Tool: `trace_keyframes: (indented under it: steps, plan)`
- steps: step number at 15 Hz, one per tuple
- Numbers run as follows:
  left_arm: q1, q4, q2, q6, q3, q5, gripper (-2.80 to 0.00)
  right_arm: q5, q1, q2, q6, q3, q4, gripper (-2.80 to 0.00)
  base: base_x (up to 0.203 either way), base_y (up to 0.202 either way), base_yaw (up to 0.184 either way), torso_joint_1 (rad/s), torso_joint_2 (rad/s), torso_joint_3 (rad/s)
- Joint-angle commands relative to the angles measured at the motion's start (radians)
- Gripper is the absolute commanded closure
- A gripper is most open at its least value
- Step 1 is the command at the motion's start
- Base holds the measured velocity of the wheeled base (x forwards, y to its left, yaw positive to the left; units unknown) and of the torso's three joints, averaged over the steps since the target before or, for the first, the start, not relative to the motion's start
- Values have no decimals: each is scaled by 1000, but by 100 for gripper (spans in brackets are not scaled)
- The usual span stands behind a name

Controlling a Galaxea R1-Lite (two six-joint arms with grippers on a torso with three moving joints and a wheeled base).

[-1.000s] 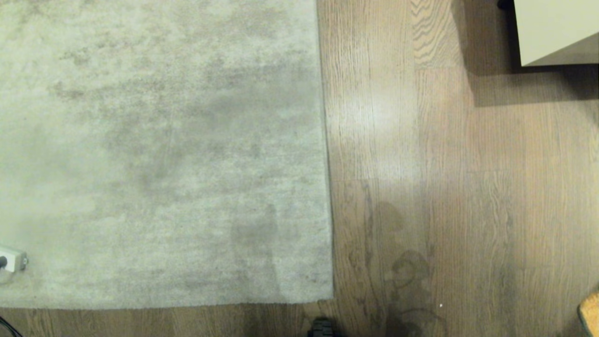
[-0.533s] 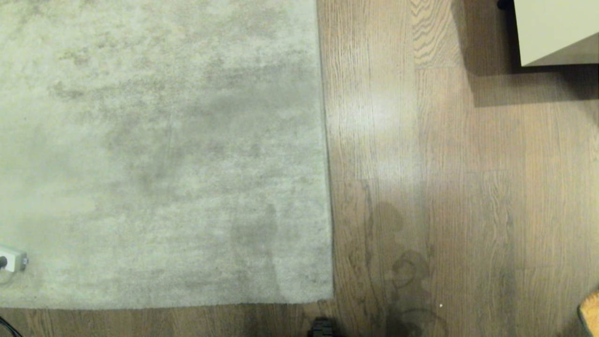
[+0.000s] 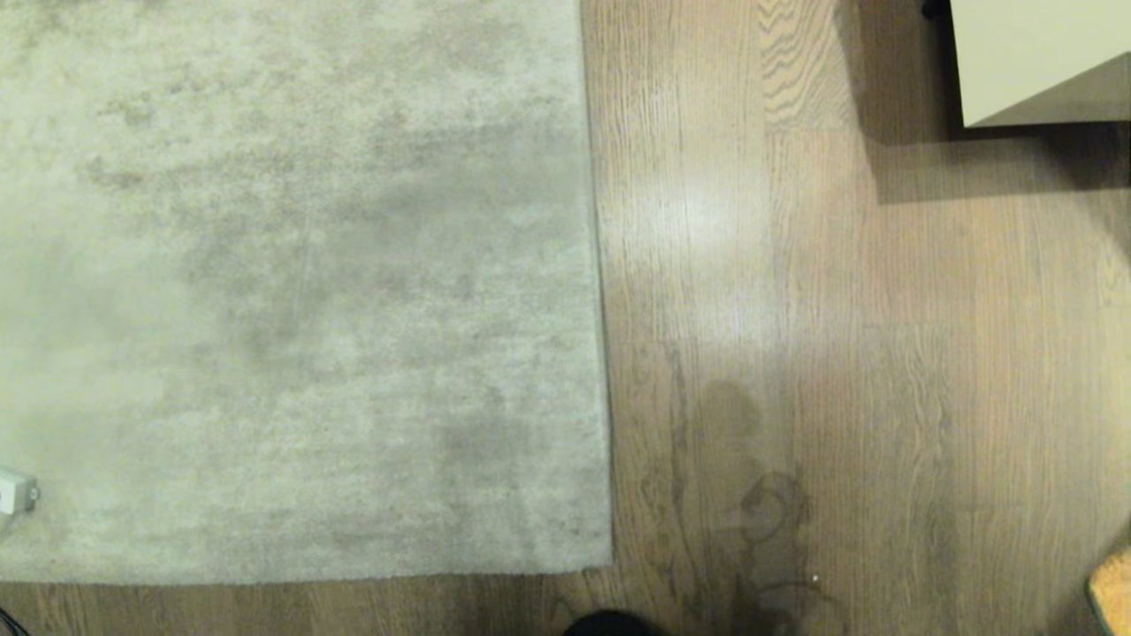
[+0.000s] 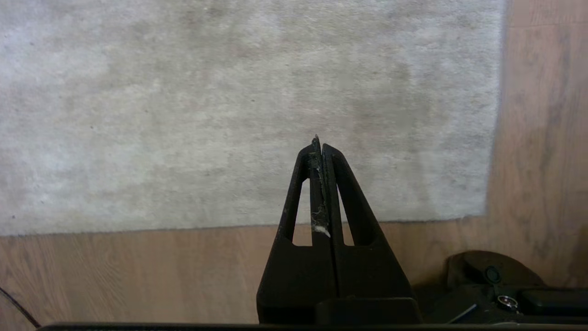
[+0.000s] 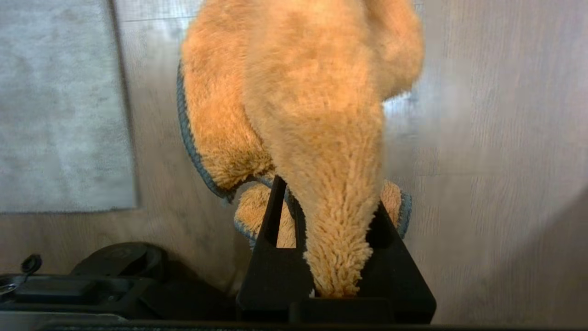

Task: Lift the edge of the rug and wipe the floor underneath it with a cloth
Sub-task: Put down the rag

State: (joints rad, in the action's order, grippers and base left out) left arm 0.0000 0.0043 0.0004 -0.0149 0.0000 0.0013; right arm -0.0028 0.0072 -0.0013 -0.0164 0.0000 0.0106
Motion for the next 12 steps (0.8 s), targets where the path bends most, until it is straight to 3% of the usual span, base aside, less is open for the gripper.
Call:
trace_keyframes:
  steps: [1,12]
  plan:
    - [0,-1,1,0,0,0,0,0,0,1,0,0,2,0,0,-196,3,-2,2,2]
    - [0,0,1,0,0,0,0,0,0,1,0,0,0,0,0,-195,1,1,3,3]
